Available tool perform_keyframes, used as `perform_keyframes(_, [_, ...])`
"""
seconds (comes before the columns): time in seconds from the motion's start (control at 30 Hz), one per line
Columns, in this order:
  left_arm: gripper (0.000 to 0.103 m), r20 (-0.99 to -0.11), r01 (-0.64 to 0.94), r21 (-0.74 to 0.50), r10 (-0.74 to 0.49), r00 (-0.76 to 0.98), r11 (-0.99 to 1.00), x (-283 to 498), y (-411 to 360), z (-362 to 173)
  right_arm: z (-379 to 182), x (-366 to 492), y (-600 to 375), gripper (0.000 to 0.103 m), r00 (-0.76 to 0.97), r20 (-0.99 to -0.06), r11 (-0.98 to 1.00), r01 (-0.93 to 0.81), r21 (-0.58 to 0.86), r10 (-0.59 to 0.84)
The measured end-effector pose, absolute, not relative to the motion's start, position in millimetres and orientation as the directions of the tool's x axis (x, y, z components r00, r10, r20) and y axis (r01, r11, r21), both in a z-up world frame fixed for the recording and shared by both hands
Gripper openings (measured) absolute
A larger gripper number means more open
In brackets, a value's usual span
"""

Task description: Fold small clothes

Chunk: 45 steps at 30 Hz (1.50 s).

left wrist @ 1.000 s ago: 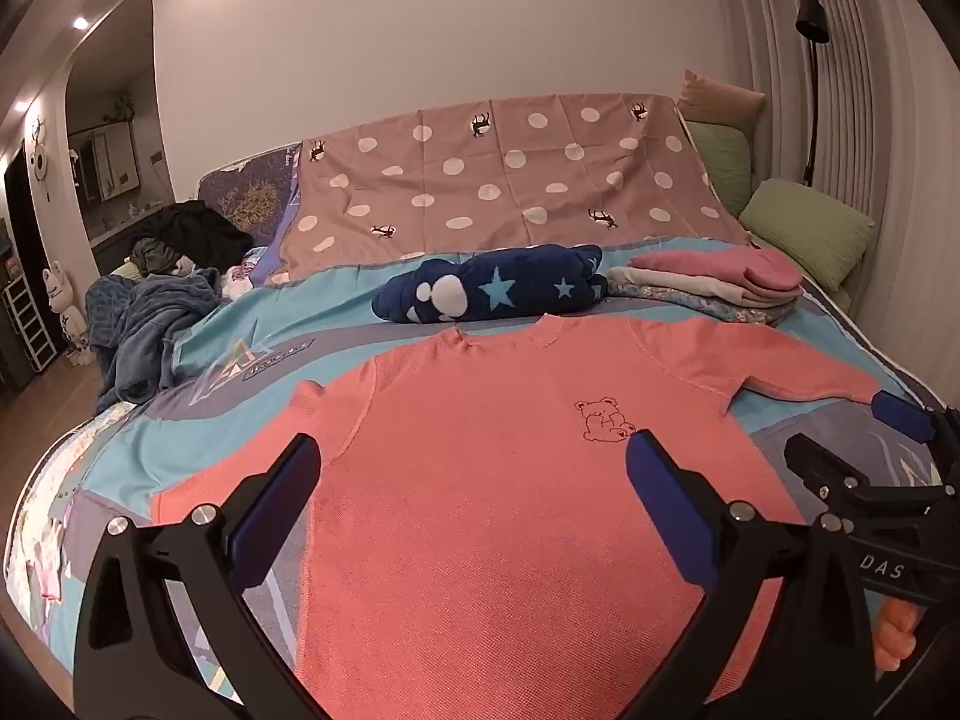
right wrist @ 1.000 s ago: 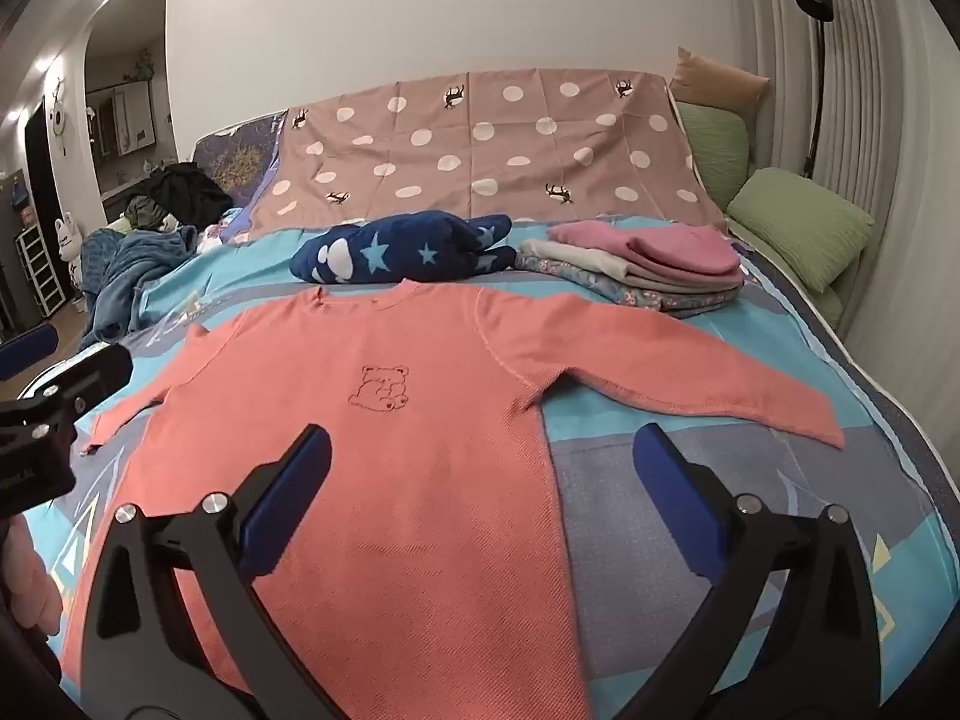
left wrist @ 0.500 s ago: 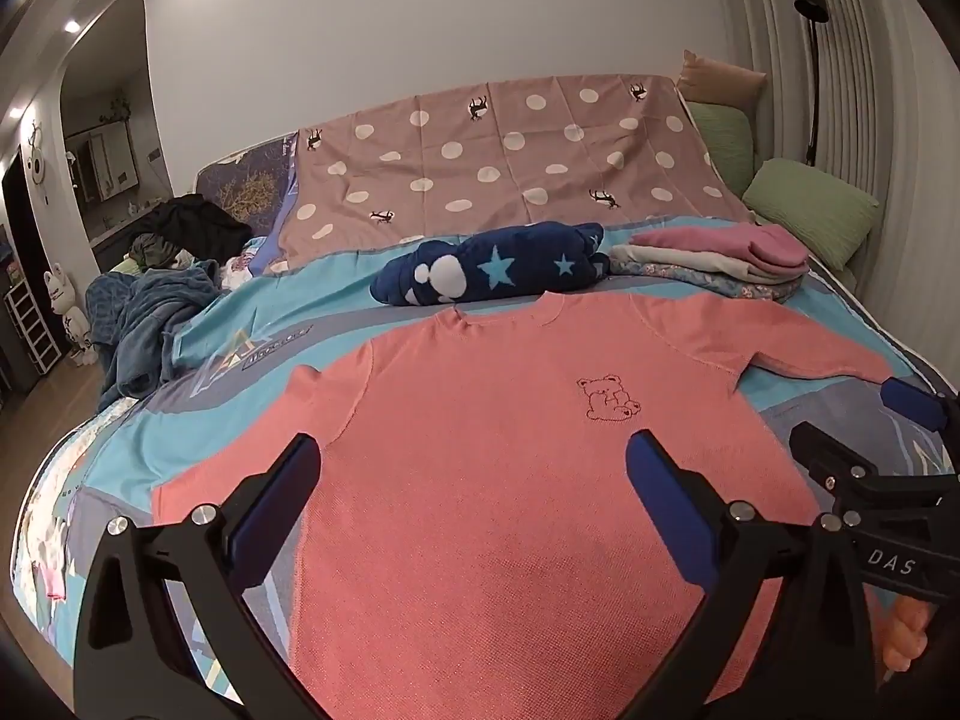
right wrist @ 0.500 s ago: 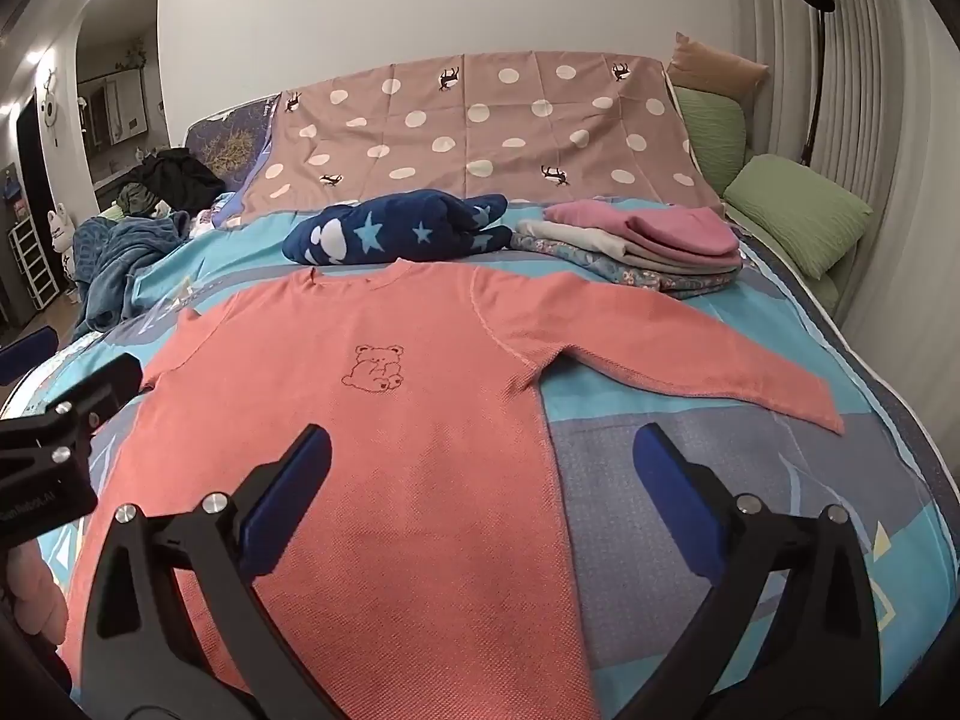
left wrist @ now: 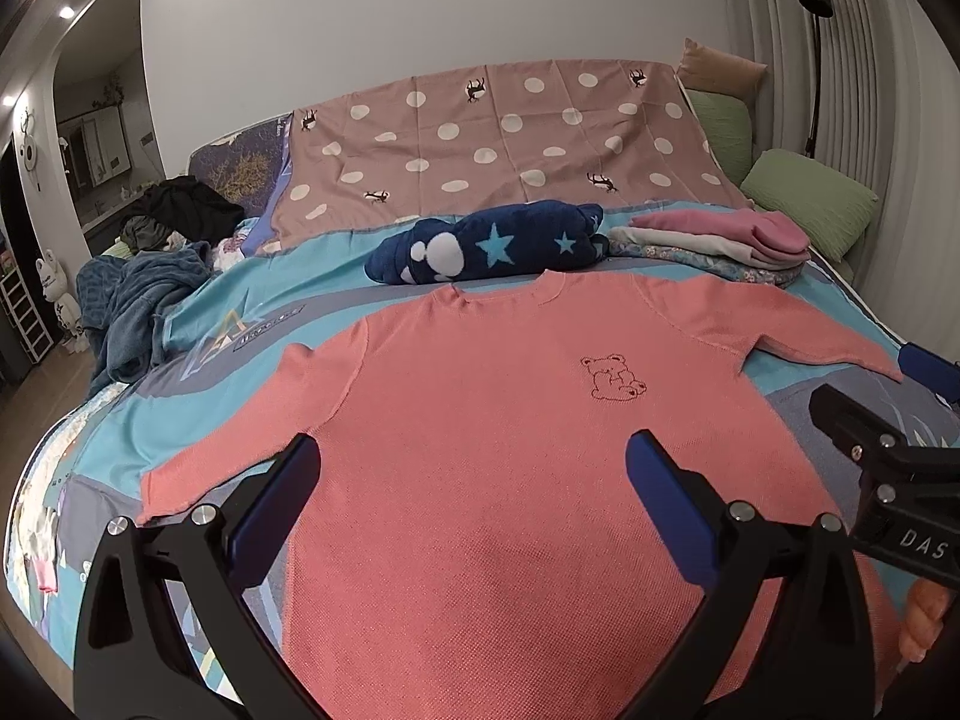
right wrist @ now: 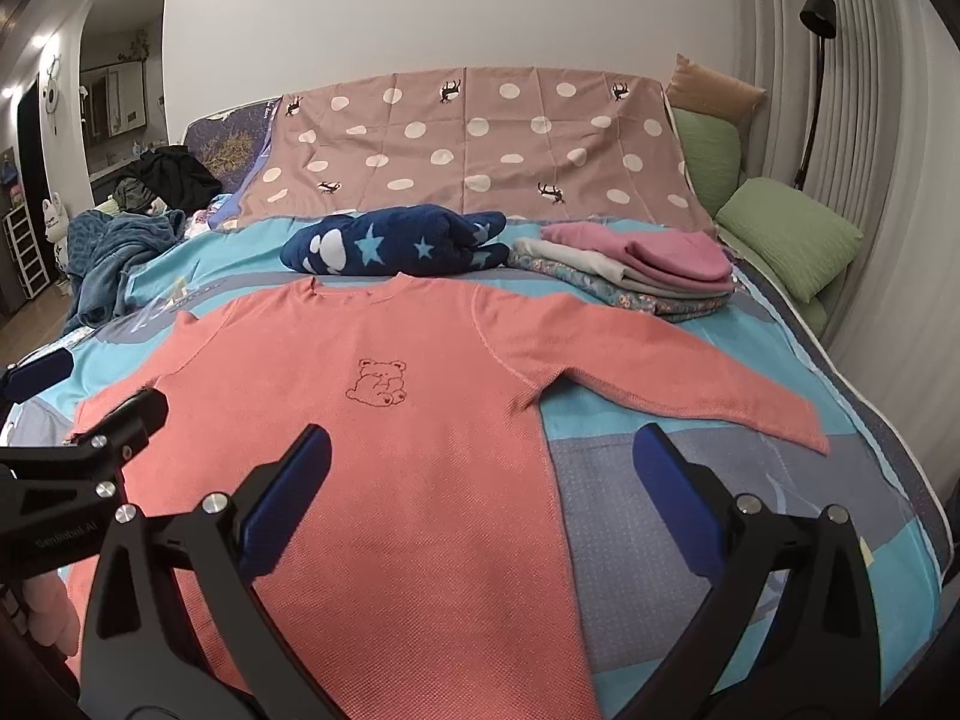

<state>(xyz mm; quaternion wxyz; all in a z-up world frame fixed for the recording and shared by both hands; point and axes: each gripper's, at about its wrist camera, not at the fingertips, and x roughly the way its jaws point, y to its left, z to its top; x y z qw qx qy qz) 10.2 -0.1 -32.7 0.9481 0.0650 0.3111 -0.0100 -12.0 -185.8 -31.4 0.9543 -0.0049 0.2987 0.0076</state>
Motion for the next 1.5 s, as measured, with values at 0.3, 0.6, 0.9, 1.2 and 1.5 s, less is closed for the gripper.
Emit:
perform_keyframes(0.3, [0.102, -0.601, 0.059, 0.122, 0.026, 0.799, 0.991, 11, 3, -34, -29, -15, -183, 0.101, 0.824, -0.567, 1.000, -0.022, 0.001, 0.019])
perform_keyframes(0.6, [0.102, -0.605, 0.060, 0.123, 0.027, 0.796, 0.991, 9, 3, -36, -29, -17, -183, 0.101, 0.821, -0.571, 1.000, -0.017, 0.011, 0.020])
perform_keyframes(0.9, [0.102, -0.617, 0.065, 0.118, 0.022, 0.787, 0.991, 7, 5, -41, -30, -16, -184, 0.101, 0.814, -0.580, 1.000, -0.013, 0.021, 0.023])
perform_keyframes(1.2, [0.102, -0.627, 0.059, 0.105, 0.020, 0.779, 0.993, 10, 10, -43, -34, -14, -182, 0.101, 0.804, -0.594, 1.000, -0.015, 0.021, 0.025])
perform_keyframes(1.5, [0.102, -0.640, 0.070, 0.088, 0.002, 0.768, 0.994, 12, 13, -46, -35, -14, -181, 0.101, 0.804, -0.594, 1.000, -0.014, 0.018, 0.022])
